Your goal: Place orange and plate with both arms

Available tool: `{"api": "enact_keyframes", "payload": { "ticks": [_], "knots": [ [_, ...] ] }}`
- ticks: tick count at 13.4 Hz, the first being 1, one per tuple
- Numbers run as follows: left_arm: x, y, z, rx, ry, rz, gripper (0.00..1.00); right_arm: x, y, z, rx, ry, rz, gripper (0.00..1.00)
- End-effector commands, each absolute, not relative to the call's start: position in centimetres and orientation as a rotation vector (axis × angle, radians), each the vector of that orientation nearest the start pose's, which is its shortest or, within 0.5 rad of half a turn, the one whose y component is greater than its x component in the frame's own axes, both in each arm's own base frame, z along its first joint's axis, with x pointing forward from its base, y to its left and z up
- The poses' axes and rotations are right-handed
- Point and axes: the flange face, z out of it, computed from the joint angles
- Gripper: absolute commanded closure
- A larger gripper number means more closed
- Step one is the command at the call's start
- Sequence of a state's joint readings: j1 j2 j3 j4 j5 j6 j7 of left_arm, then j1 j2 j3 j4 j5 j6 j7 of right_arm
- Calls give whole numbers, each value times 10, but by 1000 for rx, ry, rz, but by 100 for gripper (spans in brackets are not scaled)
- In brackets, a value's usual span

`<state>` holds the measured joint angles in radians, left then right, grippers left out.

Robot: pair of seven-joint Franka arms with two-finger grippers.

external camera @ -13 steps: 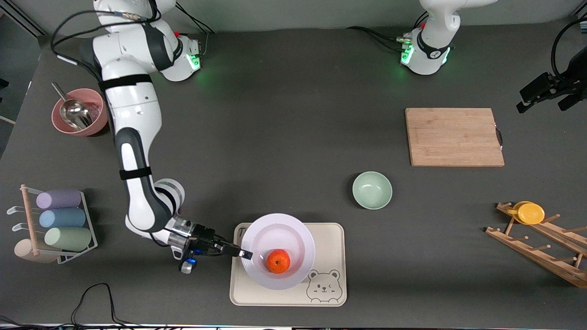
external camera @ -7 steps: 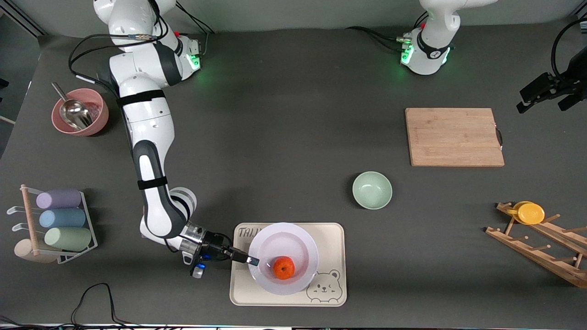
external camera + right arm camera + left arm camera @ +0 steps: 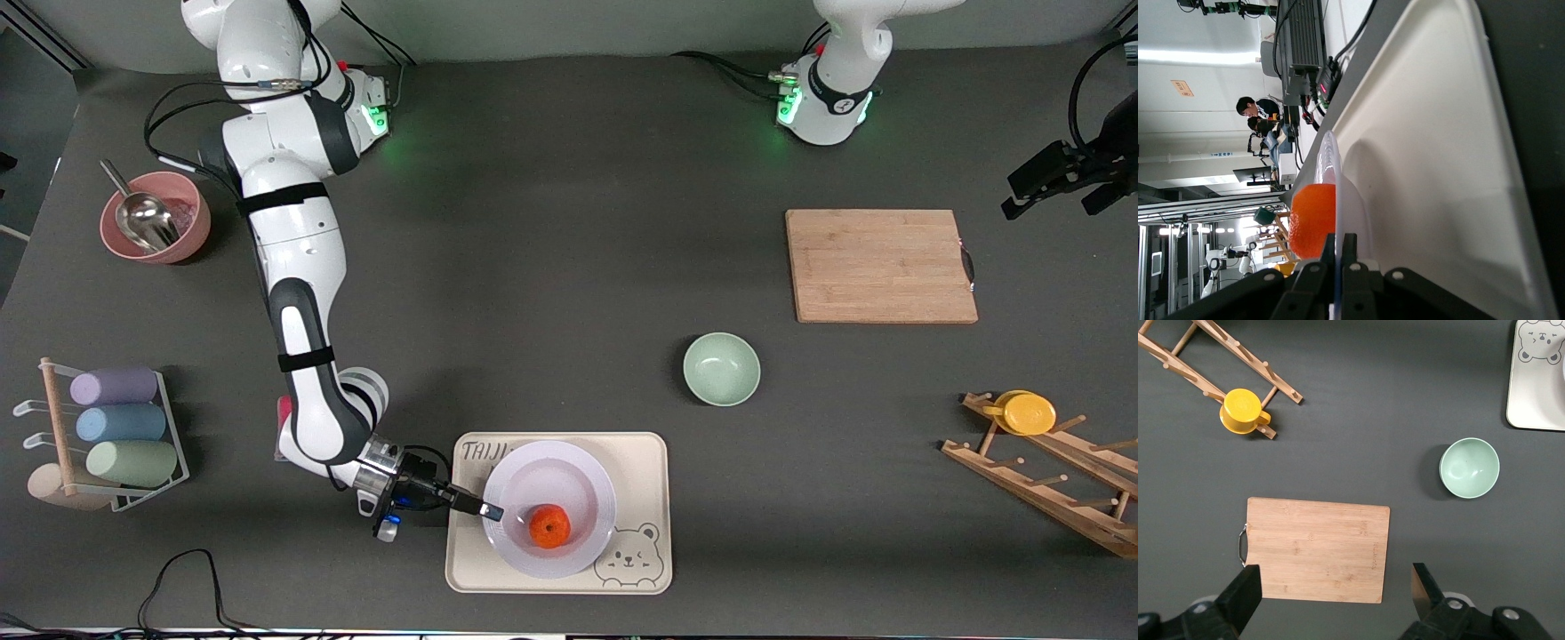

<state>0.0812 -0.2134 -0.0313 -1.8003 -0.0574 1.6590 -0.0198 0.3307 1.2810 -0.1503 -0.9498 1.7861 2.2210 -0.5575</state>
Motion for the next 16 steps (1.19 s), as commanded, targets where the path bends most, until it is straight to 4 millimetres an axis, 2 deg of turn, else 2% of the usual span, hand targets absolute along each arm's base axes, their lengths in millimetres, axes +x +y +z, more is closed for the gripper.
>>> {"api": "enact_keyframes", "payload": {
  "ticks": [1, 3, 7, 8, 9, 10, 11, 12, 14, 16],
  "knots": [
    [493, 17, 638, -3190, -91, -132, 0, 760, 232, 89, -1901, 313, -299, 100],
    [493, 17, 638, -3190, -91, -132, 0, 757, 237, 83, -1894, 319, -287, 100],
    [493, 17, 638, -3190, -91, -132, 0, 757, 239, 86, -1887, 322, -284, 100],
    [493, 16, 638, -3190, -89, -132, 0, 757, 240, 88, -1884, 325, -281, 83],
    [493, 16, 638, -3190, -87, -132, 0, 758, 238, 89, -1883, 328, -281, 71],
    [493, 16, 638, -3190, -89, -132, 0, 759, 238, 91, -1881, 327, -282, 64],
    [493, 17, 638, -3190, -91, -129, 0, 760, 238, 95, -1879, 325, -285, 28],
    [492, 19, 638, -3190, -96, -127, 0, 763, 239, 106, -1873, 335, -282, 0],
    [492, 19, 638, -3190, -99, -127, 0, 769, 235, 126, -1864, 359, -276, 0],
    [492, 20, 638, -3190, -101, -127, 0, 779, 226, 158, -1902, 323, -307, 0]
  ]
}}
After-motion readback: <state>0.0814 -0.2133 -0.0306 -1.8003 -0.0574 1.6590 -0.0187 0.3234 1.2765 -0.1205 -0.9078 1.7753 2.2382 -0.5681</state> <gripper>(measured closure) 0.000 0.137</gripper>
